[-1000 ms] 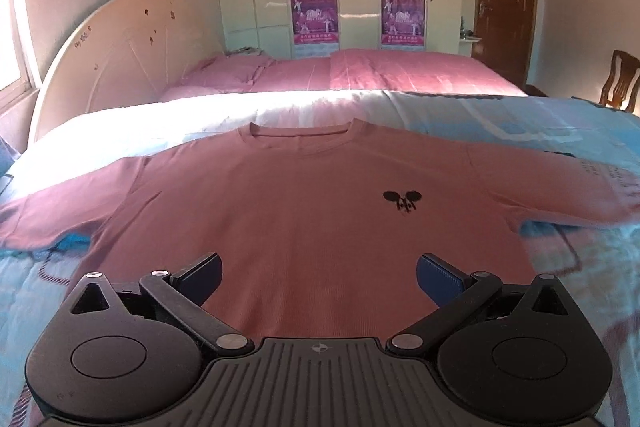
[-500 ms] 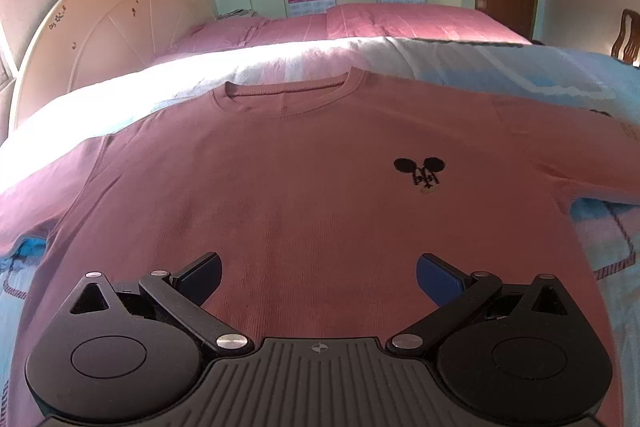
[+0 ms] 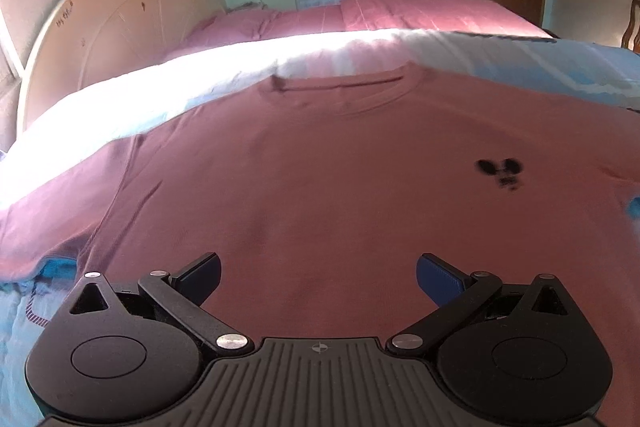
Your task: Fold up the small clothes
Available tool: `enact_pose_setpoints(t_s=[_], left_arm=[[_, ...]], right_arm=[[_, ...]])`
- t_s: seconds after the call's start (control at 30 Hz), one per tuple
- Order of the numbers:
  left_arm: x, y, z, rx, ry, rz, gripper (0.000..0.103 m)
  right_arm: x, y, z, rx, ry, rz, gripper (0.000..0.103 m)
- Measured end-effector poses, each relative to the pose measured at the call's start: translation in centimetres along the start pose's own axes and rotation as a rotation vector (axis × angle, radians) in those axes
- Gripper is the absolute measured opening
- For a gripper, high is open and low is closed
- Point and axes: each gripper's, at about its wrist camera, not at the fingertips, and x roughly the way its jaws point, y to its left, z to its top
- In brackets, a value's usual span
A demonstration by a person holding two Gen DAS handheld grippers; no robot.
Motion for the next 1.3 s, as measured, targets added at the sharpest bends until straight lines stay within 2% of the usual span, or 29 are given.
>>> enact_pose_setpoints(t_s=[0.03, 0.1, 0.17, 0.27, 0.43, 0.6, 0.7, 0.83, 0.93, 1.0, 1.03, 1.07, 1.1, 1.13, 1.17, 1.2, 1.23, 1.3], left_arm=[[0.5, 1.0, 0.1, -0.009, 0.012, -0.017, 0.103], [1.0, 2.9, 0.3, -0.032, -0.001, -0.041, 0.103], [1.6, 4.6, 0.6, -0.049, -0.007, -0.068, 0.103], [2.2, 6.7, 1.3, -0.058, -0.046, -0.071, 0.103], [3.9, 10.3, 2.0, -0.128, -0.058, -0.076, 0.103], [4.9, 12.8, 1.8, -0.19, -0.053, -0.116, 0.103], [5.0, 13.4, 1.4, -0.199, -0.058, -0.128, 0.103], [4.9, 14.5, 0.8, -0.228, -0.059, -0.14, 0.103], [5.0, 14.8, 0.6, -0.243, -0.057, -0.151, 0.103], [5.3, 14.8, 0.7, -0.25, -0.061, -0.171, 0.103], [5.2, 14.7, 0.7, -0.253, -0.063, -0.187, 0.103], [5.4, 14.5, 0.9, -0.256, -0.067, -0.212, 0.103], [5.6, 13.9, 1.2, -0.256, -0.071, -0.238, 0.103], [5.8, 13.2, 1.6, -0.252, -0.074, -0.262, 0.103], [6.1, 12.5, 1.9, -0.245, -0.076, -0.284, 0.103], [6.4, 11.5, 2.3, -0.238, -0.077, -0.311, 0.103], [6.7, 10.4, 2.7, -0.228, -0.076, -0.336, 0.103], [7.2, 8.1, 3.4, -0.191, -0.068, -0.362, 0.103]], right_arm=[[-0.1, 1.2, 0.0, -0.059, -0.018, -0.014, 0.009], [1.6, 2.2, 0.1, -0.038, 0.081, -0.036, 0.009], [0.6, 3.9, 0.7, -0.05, 0.058, -0.056, 0.009], [-2.7, 9.1, 0.8, -0.165, -0.025, 0.024, 0.008], [-7.5, 20.9, -2.9, -0.356, -0.079, 0.219, 0.008], [-10.9, 31.9, -8.6, -0.496, -0.049, 0.415, 0.008], [-12.5, 37.0, -11.5, -0.588, -0.033, 0.497, 0.008], [-14.4, 41.7, -15.2, -0.684, -0.006, 0.599, 0.008], [-14.7, 44.2, -17.6, -0.759, 0.052, 0.658, 0.009], [-14.1, 45.1, -18.9, -0.797, 0.124, 0.657, 0.021], [-14.4, 45.0, -18.9, -0.787, 0.104, 0.662, 0.04], [-15.2, 44.4, -19.1, -0.773, 0.087, 0.658, 0.066], [-15.6, 43.8, -18.7, -0.752, 0.064, 0.652, 0.069], [-16.0, 43.0, -18.1, -0.724, 0.039, 0.655, 0.046], [-16.2, 42.0, -17.3, -0.691, 0.034, 0.651, 0.011], [-16.0, 41.0, -16.5, -0.65, 0.047, 0.638, 0.001], [-15.6, 39.6, -15.7, -0.605, 0.063, 0.612, 0.002], [-15.1, 36.7, -14.1, -0.536, 0.037, 0.544, 0.003]])
